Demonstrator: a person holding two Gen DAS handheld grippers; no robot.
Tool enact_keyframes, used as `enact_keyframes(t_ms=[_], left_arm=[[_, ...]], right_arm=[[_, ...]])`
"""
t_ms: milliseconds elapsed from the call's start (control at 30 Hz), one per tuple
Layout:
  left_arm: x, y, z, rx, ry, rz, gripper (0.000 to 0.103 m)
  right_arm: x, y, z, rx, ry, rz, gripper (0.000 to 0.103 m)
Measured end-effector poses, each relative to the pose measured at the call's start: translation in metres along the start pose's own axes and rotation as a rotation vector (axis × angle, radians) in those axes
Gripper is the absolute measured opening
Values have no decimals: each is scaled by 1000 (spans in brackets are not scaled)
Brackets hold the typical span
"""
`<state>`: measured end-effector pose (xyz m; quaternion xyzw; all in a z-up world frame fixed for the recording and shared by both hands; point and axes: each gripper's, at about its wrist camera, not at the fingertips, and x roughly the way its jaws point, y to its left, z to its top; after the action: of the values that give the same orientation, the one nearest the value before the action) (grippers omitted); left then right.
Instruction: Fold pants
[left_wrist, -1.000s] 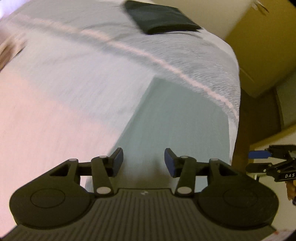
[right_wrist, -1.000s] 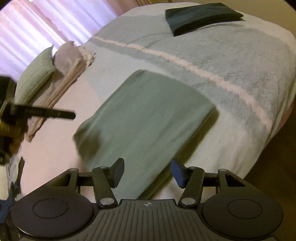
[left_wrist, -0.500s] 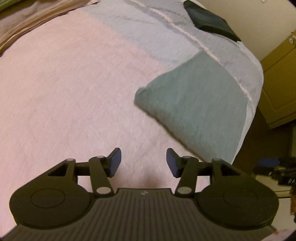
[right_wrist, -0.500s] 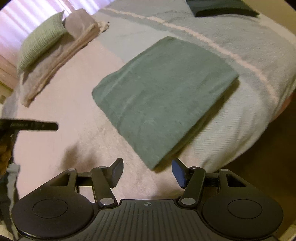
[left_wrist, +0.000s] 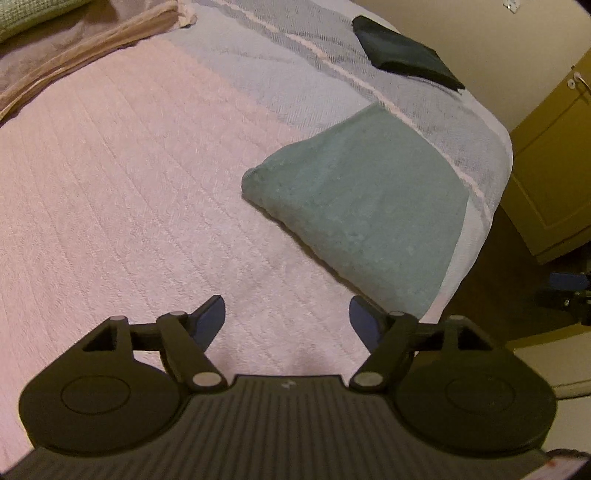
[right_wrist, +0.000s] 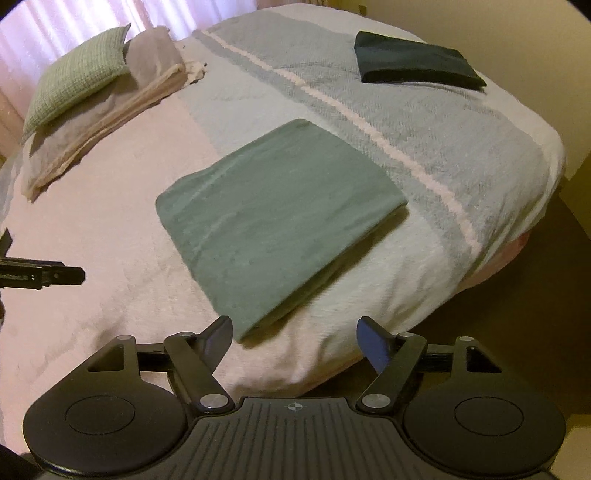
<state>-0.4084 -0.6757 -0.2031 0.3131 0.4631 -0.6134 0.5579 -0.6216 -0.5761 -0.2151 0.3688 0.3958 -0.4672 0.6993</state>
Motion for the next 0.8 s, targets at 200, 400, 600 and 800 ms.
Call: enact_keyframes(t_ms=[200,400,600,800], left_arm=[[3,-32,3,-1,-23,54,75],[22,-87,18,-79,-65,134,79],[43,-160,25,-225,-27,239,83],[52,-215,26,-314,-9,282,85]], right_arm=[[5,-29,33,-141,4,42,72],[31,-85,77,-385,44,112,72],[47,-141,115,-612,96,202,72],[60,-167,129,-784,131,259,72]])
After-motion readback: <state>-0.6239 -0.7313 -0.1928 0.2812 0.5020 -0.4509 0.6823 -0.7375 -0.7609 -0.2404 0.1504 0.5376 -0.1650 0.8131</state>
